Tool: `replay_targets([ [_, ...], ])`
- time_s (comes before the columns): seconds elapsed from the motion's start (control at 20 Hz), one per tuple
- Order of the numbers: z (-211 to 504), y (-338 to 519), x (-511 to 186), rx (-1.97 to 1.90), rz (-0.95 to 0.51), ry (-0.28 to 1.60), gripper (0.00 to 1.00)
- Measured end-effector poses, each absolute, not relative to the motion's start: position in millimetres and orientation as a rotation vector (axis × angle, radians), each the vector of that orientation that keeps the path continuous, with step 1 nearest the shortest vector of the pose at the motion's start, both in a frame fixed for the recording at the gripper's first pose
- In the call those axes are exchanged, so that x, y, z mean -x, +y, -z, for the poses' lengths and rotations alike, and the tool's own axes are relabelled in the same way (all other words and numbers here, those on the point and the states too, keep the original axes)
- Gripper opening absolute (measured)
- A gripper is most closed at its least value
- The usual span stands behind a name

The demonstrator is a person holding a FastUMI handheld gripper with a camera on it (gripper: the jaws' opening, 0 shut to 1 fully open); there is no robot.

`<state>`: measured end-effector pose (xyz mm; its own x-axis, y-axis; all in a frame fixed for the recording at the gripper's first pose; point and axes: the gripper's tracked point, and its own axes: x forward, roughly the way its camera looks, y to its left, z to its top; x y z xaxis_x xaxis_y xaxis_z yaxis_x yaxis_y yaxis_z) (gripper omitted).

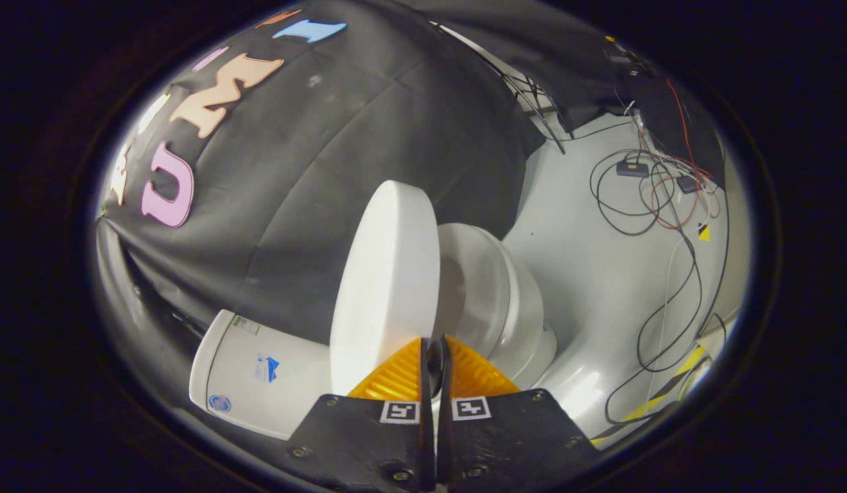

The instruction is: Open the toilet lid.

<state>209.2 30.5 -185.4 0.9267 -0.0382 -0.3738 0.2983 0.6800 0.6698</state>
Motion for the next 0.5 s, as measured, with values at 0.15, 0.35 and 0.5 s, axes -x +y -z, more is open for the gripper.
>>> replay_targets([
  [0.15,169,37,-207,-0.803,0.191,0.327,0.03],
  [0.35,149,49,-205,-0.712,0.194,0.313,0.03],
  [0.5,134,55,-205,-0.683,0.198,0.292,0.03],
])
